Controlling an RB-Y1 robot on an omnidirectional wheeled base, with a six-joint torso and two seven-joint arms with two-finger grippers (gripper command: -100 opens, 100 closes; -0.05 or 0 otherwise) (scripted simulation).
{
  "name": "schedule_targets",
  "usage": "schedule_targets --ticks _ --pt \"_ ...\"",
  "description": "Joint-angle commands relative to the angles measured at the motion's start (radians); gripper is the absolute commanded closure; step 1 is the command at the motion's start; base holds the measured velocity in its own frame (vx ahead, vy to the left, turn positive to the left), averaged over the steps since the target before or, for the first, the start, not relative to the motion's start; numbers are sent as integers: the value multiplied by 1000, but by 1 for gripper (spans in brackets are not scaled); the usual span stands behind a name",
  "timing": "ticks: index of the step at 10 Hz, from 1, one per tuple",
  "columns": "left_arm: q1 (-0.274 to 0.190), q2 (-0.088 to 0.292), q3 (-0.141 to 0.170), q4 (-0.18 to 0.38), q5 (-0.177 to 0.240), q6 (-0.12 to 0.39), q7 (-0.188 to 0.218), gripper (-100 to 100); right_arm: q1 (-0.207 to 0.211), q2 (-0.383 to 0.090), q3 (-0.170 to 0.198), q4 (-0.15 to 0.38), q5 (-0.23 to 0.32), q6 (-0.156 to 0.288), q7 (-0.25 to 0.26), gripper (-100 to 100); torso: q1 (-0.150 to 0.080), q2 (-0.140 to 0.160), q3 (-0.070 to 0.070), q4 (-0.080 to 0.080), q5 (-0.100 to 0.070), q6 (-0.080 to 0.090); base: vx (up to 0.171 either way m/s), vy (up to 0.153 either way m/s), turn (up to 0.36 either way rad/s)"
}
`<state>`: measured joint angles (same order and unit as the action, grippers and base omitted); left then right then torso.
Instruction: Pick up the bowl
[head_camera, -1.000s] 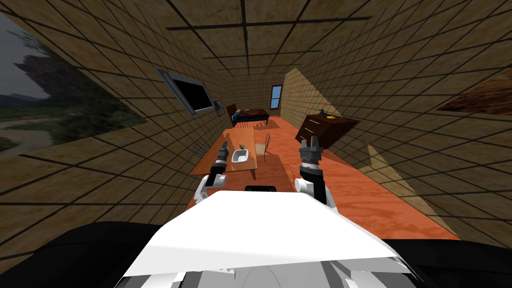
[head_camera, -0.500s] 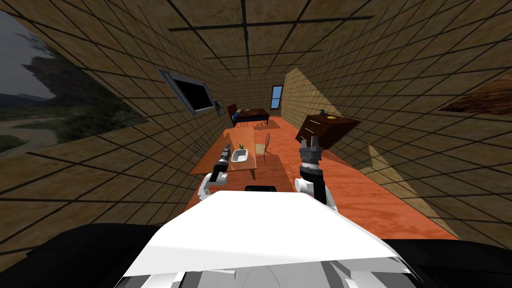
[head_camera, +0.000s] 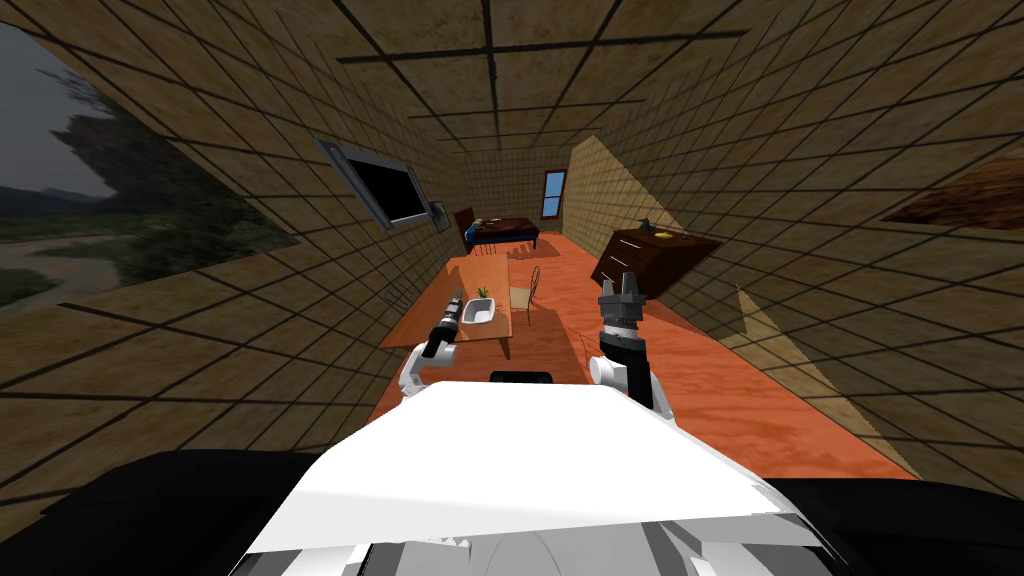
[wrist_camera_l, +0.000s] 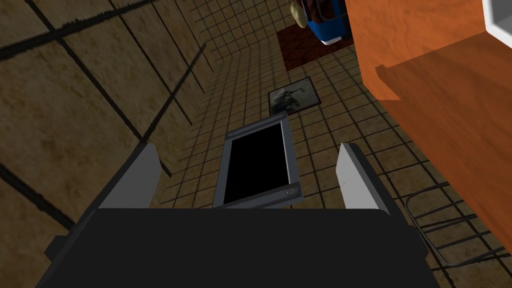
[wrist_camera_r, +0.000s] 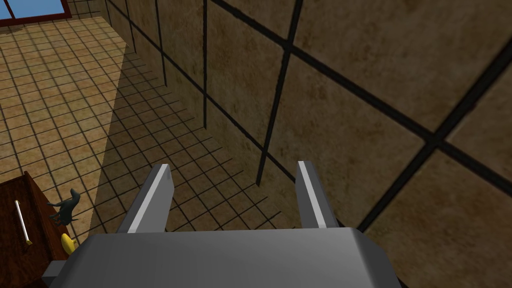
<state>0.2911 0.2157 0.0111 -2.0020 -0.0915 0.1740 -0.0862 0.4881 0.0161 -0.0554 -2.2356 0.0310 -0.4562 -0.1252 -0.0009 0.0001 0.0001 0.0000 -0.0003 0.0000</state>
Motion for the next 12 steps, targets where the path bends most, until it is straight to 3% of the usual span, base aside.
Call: schedule_targets --ticks 1,12 --pt "-22 -2 1 34 -4 50 -3 -100 0 0 0 0 0 0 0 0 0 0 0 0 0 0 -7 -15 0" --pt "-112 -18 22 157 -3 303 10 -100 0 0 0 0 0 0 0 0 1 0 0 0 0 0 -3 -5 -13"
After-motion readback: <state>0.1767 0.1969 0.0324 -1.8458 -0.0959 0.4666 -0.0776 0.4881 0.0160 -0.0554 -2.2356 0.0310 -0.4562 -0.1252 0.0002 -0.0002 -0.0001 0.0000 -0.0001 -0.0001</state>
